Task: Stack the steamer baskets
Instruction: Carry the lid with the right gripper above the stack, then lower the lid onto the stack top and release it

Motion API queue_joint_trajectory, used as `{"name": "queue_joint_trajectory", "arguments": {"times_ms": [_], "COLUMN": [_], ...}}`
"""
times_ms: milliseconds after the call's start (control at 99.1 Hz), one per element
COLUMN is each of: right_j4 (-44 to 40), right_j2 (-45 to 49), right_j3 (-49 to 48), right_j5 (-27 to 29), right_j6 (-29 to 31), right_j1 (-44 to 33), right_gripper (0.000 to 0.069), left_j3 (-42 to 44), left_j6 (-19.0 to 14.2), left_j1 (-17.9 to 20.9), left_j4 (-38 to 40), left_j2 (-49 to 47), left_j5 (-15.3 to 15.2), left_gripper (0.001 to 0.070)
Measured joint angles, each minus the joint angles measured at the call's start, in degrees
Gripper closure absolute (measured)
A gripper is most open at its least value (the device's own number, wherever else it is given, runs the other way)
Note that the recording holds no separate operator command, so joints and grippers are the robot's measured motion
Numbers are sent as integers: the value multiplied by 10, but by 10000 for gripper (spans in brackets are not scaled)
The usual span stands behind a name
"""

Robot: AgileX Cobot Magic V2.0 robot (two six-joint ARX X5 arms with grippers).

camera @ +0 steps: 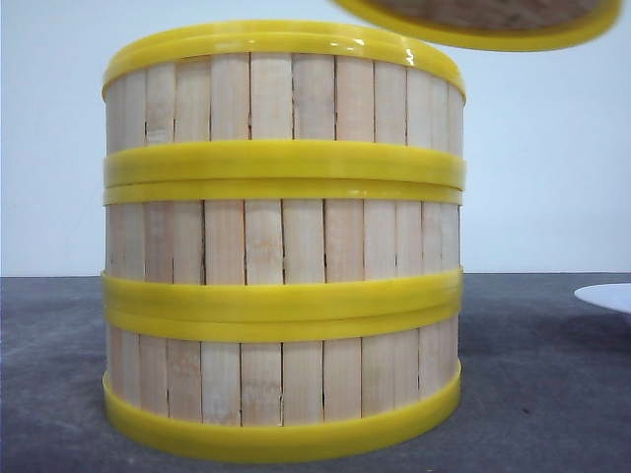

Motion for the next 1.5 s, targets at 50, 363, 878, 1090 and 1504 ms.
{"name": "queue_joint_trajectory", "arguments": {"times_ms": [50, 363, 878, 1090, 1504], "right_j4": [-5, -19, -20, -14, -20], "right_j2": [18, 123, 167, 167, 172], "right_j3": [18, 69, 69, 69, 69], "right_j5": [14, 43, 63, 62, 60], "right_j6": [-3, -19, -31, -31, -31], "right_j1": [24, 127, 186, 198, 198], "right_gripper": [635, 635, 635, 635, 635], "left_j3": [0, 0, 0, 0, 0], "left_j6": [0, 0, 0, 0, 0], "left_j1": [0, 0, 0, 0, 0], "left_j4": [0, 0, -1, 0, 0], "left_j2": [0, 0, 0, 0, 0], "left_j5": [0, 0, 0, 0, 0], "left_gripper": [475, 475, 475, 475, 475]}}
